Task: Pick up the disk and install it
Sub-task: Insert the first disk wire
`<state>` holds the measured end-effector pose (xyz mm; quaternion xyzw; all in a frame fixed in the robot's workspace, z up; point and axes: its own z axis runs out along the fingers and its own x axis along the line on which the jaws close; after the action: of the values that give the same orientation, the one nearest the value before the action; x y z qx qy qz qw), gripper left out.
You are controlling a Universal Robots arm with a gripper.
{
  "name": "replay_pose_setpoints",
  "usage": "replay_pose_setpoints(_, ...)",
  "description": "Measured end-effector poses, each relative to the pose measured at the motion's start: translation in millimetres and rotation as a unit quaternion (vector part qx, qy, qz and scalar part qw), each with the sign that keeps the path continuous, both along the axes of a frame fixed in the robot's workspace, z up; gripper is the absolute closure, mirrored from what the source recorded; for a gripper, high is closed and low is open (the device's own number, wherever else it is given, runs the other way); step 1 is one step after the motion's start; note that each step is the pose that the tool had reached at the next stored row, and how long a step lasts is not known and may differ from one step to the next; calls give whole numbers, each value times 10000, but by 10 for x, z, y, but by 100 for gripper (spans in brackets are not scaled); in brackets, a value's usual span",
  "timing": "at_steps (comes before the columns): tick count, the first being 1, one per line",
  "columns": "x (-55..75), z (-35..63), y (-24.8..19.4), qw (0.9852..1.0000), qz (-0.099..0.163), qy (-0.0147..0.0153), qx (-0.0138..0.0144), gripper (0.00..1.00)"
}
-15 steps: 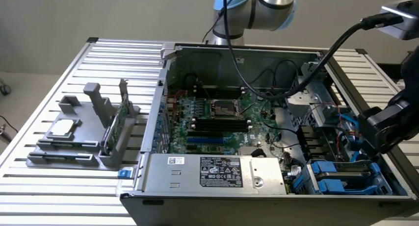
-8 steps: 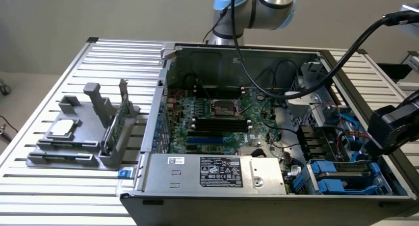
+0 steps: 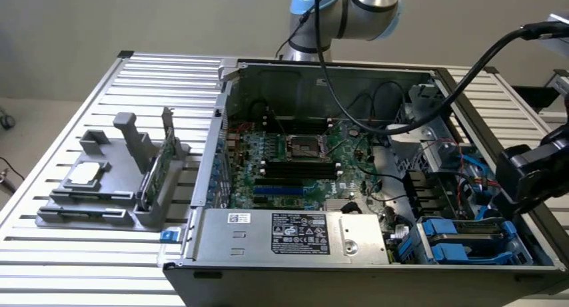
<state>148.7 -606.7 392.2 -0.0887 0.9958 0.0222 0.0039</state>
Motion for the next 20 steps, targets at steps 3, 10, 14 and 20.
replay_pose_setpoints(3, 0, -24, 0, 9997, -257, 0, 10, 73)
replay_pose_setpoints(10, 0, -80, 0, 9963, -856, 0, 32, 73)
replay_pose_setpoints(14, 0, -111, 0, 9928, -1195, 0, 42, 73)
replay_pose_setpoints(20, 0, -153, 0, 9855, -1695, -1, 53, 73)
